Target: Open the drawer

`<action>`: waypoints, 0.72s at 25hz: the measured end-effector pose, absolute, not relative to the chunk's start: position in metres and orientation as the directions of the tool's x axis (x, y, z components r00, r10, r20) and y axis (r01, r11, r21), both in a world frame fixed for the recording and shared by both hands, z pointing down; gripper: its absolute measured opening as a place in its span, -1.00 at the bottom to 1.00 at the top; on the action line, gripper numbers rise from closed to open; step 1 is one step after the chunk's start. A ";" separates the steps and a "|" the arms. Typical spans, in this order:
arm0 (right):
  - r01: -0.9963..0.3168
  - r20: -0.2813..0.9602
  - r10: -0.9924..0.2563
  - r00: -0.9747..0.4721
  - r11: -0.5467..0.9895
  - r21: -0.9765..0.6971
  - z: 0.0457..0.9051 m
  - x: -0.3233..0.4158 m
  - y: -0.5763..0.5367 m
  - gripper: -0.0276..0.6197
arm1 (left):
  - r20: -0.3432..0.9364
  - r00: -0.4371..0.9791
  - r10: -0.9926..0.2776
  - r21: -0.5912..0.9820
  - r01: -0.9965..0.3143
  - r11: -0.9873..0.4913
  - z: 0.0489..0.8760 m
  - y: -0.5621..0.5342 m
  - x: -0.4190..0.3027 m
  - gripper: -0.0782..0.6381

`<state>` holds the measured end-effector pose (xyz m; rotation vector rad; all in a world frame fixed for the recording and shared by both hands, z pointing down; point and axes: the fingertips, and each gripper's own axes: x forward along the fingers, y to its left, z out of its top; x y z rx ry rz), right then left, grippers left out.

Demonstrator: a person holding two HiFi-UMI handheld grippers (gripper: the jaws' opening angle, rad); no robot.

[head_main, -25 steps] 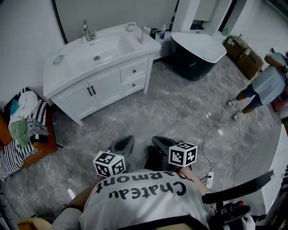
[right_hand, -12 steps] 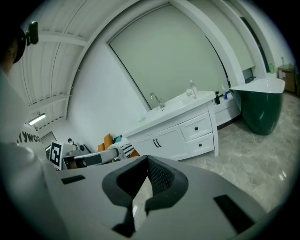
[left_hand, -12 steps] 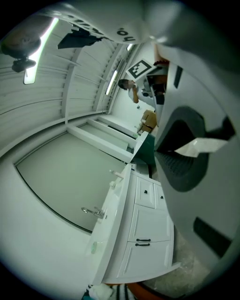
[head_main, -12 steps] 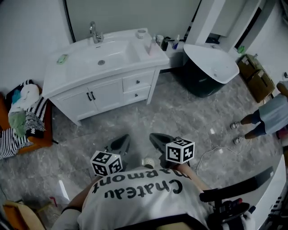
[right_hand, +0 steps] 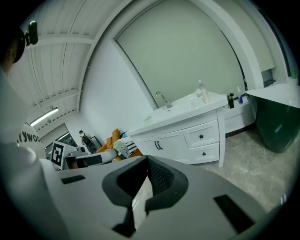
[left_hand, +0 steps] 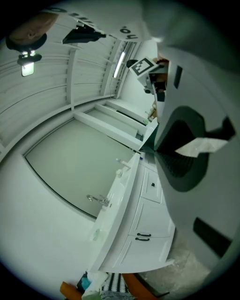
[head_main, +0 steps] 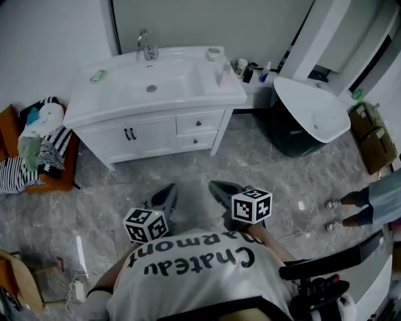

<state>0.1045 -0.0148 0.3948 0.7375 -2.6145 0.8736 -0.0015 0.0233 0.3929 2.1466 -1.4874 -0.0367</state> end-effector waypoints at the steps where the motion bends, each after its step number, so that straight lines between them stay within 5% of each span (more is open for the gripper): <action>1: -0.542 0.414 -0.368 -0.833 0.694 -0.474 0.395 0.105 -0.020 -0.88 | 0.266 0.390 -0.882 0.425 -0.868 -0.255 0.394 0.020 0.001 -0.76; 18: -0.447 0.349 -0.300 -0.888 0.741 -0.501 0.402 0.121 -0.073 -0.88 | 0.294 0.271 -0.917 0.480 -0.871 -0.104 0.399 -0.003 0.007 -0.76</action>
